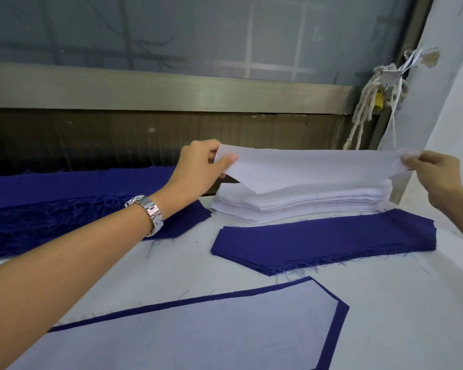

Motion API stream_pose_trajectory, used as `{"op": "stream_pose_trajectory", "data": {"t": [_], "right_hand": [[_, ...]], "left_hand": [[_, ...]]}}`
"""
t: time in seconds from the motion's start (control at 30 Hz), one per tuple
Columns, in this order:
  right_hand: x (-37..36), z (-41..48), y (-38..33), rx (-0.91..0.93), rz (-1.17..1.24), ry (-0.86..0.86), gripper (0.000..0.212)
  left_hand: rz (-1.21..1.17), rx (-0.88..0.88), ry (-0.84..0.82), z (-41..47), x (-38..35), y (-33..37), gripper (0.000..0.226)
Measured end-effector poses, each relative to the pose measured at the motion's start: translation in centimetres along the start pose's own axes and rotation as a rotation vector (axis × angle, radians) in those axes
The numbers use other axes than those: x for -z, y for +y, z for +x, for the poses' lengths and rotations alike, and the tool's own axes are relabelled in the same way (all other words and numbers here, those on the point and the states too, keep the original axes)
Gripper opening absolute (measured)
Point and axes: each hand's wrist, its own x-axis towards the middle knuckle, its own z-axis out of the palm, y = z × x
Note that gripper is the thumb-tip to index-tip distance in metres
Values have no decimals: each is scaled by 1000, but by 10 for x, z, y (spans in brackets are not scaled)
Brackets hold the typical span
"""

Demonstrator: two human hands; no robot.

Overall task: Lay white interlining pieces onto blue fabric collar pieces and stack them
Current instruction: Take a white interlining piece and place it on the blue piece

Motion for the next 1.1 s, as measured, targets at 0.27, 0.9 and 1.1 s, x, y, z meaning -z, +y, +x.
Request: {"op": "stream_pose_trajectory", "data": {"t": [0.27, 0.9, 1.1], "right_hand": [[4, -29, -31, 22, -54, -202, 15], [-23, -139, -92, -124, -195, -810, 22], [-23, -166, -104, -166, -290, -995, 42]], "left_hand": [[-55, 206, -68, -32, 58, -5, 20], [30, 583, -198, -163, 206, -41, 30], [-43, 718, -414, -197, 249, -65, 46]]}}
